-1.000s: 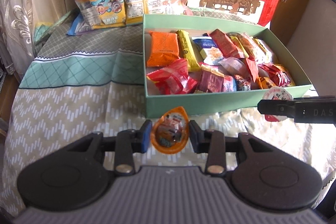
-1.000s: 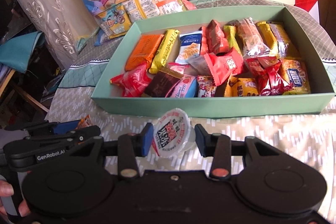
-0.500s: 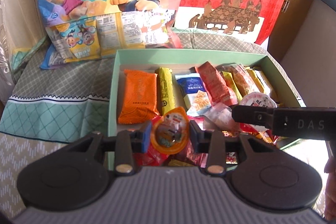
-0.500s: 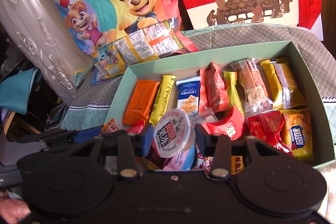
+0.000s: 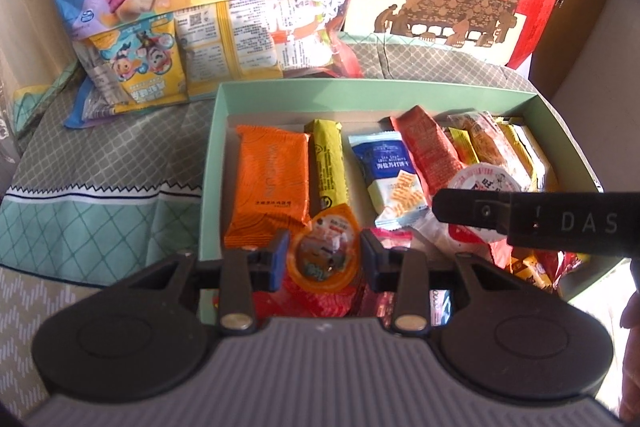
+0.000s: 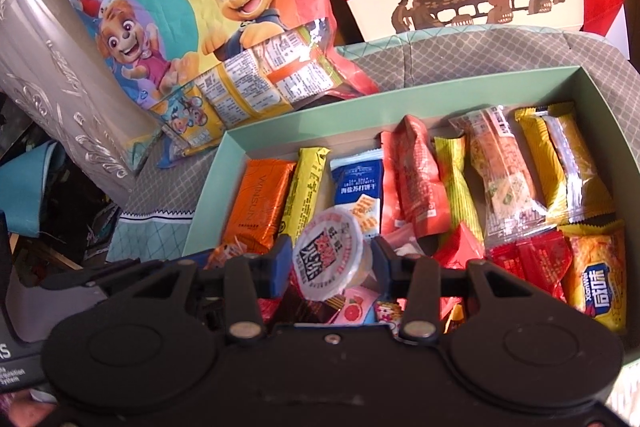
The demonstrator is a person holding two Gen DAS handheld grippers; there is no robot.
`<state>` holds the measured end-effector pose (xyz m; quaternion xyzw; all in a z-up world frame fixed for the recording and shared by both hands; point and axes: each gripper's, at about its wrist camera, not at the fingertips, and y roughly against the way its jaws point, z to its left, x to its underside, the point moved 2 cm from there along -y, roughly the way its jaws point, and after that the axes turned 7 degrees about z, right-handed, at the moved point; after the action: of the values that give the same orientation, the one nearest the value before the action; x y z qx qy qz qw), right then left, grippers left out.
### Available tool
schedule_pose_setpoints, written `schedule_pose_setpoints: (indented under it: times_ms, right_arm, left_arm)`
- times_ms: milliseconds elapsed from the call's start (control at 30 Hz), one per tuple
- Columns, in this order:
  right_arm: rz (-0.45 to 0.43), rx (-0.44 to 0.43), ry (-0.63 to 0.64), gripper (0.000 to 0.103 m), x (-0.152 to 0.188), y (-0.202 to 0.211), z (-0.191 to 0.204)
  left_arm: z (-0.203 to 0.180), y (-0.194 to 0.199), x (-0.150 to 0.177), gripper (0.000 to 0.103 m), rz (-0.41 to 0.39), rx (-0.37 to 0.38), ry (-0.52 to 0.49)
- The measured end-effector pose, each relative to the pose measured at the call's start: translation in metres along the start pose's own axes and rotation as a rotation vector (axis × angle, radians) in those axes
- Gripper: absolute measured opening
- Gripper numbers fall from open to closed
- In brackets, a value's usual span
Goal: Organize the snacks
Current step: 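Carry both cups into the green box and open both tools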
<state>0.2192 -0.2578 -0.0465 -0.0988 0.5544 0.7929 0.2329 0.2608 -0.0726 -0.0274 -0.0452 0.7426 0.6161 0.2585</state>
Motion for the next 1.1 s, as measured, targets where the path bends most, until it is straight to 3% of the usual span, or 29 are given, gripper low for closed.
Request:
schedule_pose_setpoints:
  times_ms: [300, 333, 367, 400, 433, 467, 533, 633, 800, 867, 1100]
  right_arm:
    - [0.008, -0.013, -0.009, 0.044, -0.006, -0.01, 0.002]
    - [0.004, -0.007, -0.013, 0.045, -0.007, -0.009, 0.002]
    - [-0.001, -0.002, -0.015, 0.055, -0.007, -0.008, 0.002]
    - [-0.01, -0.006, -0.016, 0.061, -0.007, -0.006, 0.002]
    - [-0.017, -0.007, -0.016, 0.075, -0.007, -0.004, 0.002]
    - [-0.029, -0.003, -0.015, 0.085, -0.006, -0.002, 0.002]
    - [-0.041, 0.006, -0.006, 0.09, -0.005, 0.001, 0.004]
    - [-0.042, 0.009, -0.003, 0.092, -0.002, 0.005, 0.004]
    - [-0.043, 0.02, -0.004, 0.093, 0.005, 0.014, 0.004]
    - [-0.052, 0.024, -0.006, 0.103, 0.009, 0.02, 0.004]
    - [-0.106, 0.035, 0.031, 0.103, 0.022, 0.056, 0.014]
  left_arm:
    - [-0.002, -0.012, -0.003, 0.038, 0.026, -0.022, -0.002]
    - [-0.002, -0.013, -0.003, 0.044, 0.028, -0.037, -0.005]
    - [-0.002, -0.014, -0.003, 0.054, 0.03, -0.058, -0.008]
    - [-0.002, -0.014, -0.002, 0.076, 0.024, -0.08, -0.007]
    - [-0.001, -0.012, -0.002, 0.09, 0.007, -0.104, -0.01]
    - [-0.001, -0.01, -0.001, 0.093, -0.009, -0.119, -0.014]
    - [-0.001, -0.009, -0.001, 0.098, -0.007, -0.121, -0.017]
    - [0.0, -0.006, 0.001, 0.1, -0.011, -0.151, -0.022]
    - [0.0, 0.005, 0.006, 0.101, -0.02, -0.13, -0.005]
    - [-0.002, 0.013, 0.008, 0.102, -0.034, -0.13, -0.009]
    - [-0.011, 0.049, 0.019, 0.103, -0.087, -0.108, -0.015]
